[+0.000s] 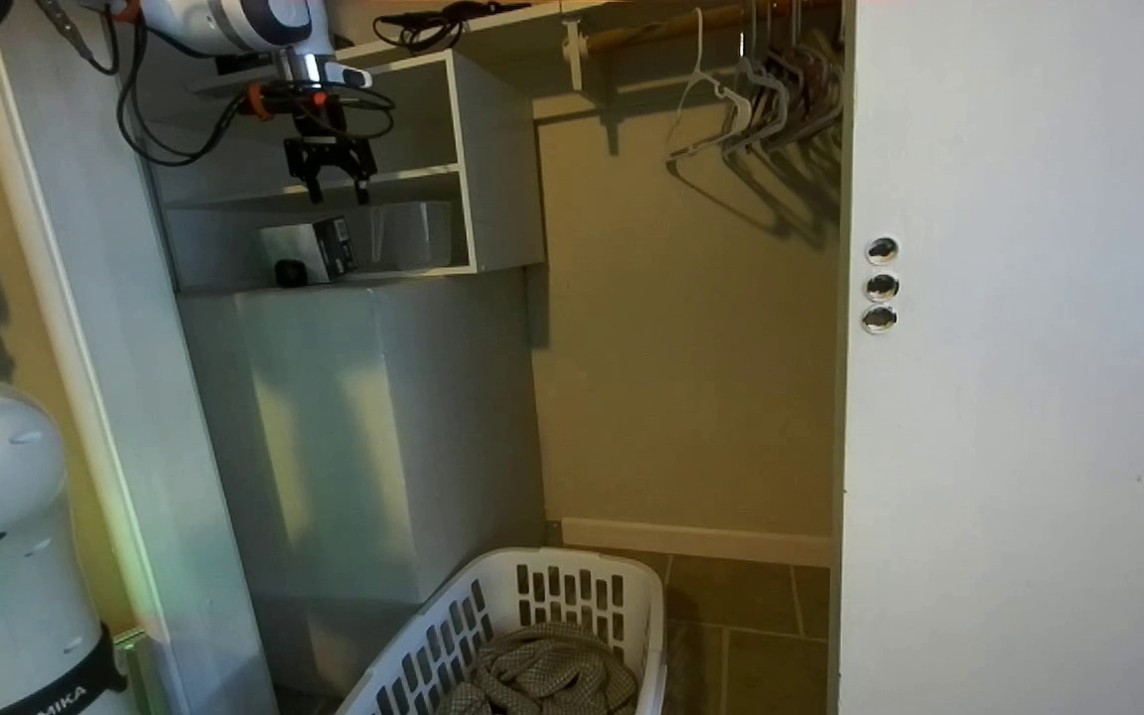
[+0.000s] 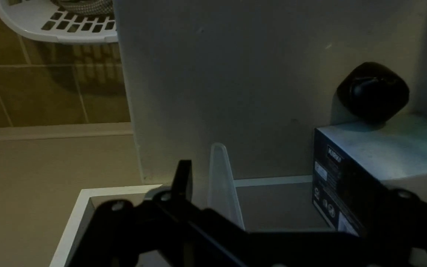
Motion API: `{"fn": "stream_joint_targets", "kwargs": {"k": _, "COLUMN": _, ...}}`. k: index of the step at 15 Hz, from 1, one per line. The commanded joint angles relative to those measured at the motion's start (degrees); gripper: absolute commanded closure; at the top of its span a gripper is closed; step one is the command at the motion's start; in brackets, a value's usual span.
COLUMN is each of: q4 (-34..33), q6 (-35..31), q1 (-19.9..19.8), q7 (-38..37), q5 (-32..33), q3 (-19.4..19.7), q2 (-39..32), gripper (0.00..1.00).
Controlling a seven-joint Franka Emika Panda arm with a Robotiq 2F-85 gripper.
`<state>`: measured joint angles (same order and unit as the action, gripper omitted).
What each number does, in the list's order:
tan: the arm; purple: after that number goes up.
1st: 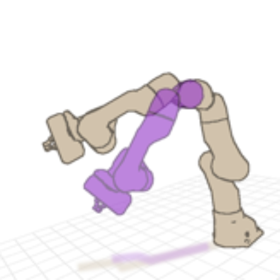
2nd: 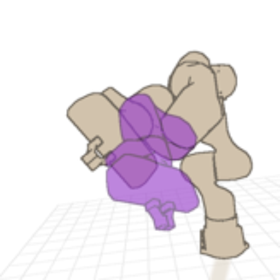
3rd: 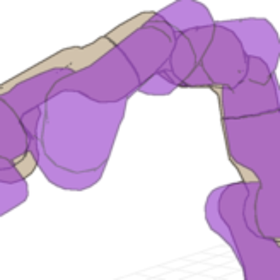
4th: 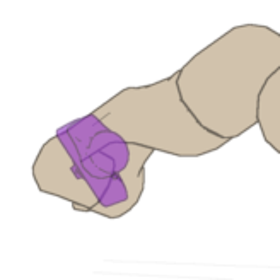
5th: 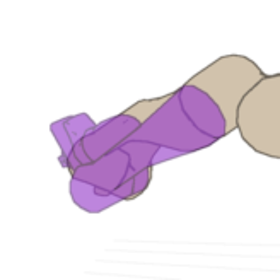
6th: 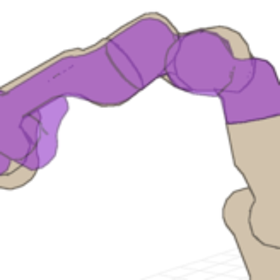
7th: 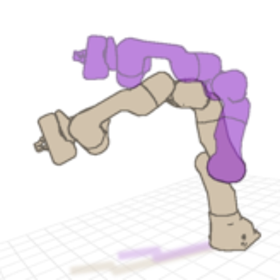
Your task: Move the clear jar from the bottom shelf onto the top shelf
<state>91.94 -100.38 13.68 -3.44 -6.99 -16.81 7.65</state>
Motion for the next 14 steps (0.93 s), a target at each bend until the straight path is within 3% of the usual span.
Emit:
{"fn": "stream_joint_targets", "kwargs": {"k": 1, "q4": -0.6, "q6": -1.92, "q1": 0.24, "q7": -7.02, "q5": 2.18, "q3": -0.64, "q2": -1.97, "gripper": 0.0}}
{"fn": "stream_joint_targets", "kwargs": {"k": 6, "q4": -1.26, "q6": -2.85, "q1": 0.41, "q7": -15.38, "q5": 3.78, "q3": -0.76, "q2": -4.39, "gripper": 0.0}}
{"fn": "stream_joint_targets", "kwargs": {"k": 12, "q4": -3.25, "q6": -5.3, "q1": 0.64, "q7": -20.21, "q5": 5.87, "q3": -0.6, "q2": -6.79, "gripper": 0.0}}
{"fn": "stream_joint_targets", "kwargs": {"k": 13, "q4": -3.78, "q6": -5.46, "q1": 0.75, "q7": -20.62, "q5": 6.32, "q3": -0.63, "q2": -7.19, "gripper": 0.06}}
{"fn": "stream_joint_targets", "kwargs": {"k": 14, "q4": -4.01, "q6": -5.71, "q1": 0.81, "q7": -20.97, "q5": 6.76, "q3": -0.61, "q2": -7.4, "gripper": 0.26}}
